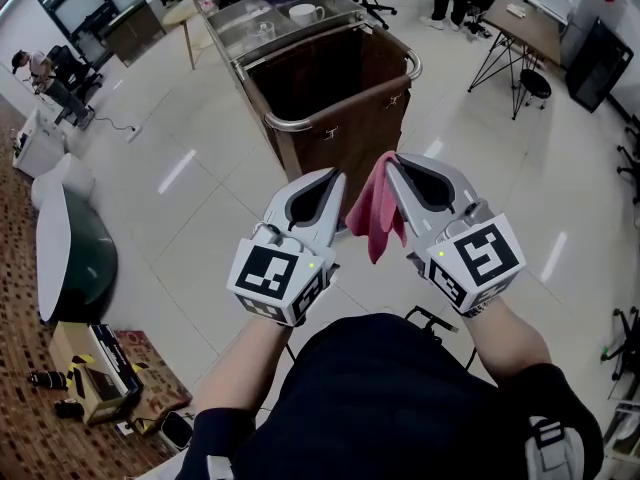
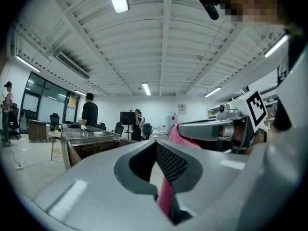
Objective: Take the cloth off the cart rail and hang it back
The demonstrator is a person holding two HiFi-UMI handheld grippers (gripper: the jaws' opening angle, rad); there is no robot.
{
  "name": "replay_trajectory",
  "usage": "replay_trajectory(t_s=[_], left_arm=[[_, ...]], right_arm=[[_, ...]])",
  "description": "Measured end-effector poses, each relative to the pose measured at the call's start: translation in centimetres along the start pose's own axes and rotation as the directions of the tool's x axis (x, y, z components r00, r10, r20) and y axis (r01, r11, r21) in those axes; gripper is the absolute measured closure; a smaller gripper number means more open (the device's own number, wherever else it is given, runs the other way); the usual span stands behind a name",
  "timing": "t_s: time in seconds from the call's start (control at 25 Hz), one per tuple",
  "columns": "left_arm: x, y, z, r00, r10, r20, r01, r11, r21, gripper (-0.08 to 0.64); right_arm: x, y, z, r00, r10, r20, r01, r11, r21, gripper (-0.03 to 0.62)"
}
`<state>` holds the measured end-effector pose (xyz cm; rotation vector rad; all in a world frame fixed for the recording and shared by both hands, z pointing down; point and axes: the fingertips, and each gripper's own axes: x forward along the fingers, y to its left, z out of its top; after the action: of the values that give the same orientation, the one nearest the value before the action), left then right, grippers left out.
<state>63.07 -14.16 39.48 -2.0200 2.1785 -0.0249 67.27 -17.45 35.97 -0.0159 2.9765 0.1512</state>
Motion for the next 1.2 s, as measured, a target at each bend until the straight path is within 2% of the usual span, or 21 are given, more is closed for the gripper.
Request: replay_trajectory(t_s=[0.68,0.92,1.2], left_arm=[[-1.0,0.5,0.2,1.0,0.019,0.011,-0.019,1.0,-0.013,0.558],[-0.9,0.2,-0.1,1.0,0.029,0.008,-0.029,1.0,-0.003,0.558],[-0.9,0.1,-0.3,0.997,0.075,-0.009,-0.075,0.997,-0.021,0.558]], right_arm=[[0.4,1.0,0.4,1.0,0.002,0.003,-0.002,1.0,-0.013,0.581],[0.3,1.2,0.3,1.0,0.026,0.007,-0.026,1.0,-0.015,0.581],[0.3,1.5,0.3,0.997,0.074,0.018,-0.074,0.997,-0.009,0.581]])
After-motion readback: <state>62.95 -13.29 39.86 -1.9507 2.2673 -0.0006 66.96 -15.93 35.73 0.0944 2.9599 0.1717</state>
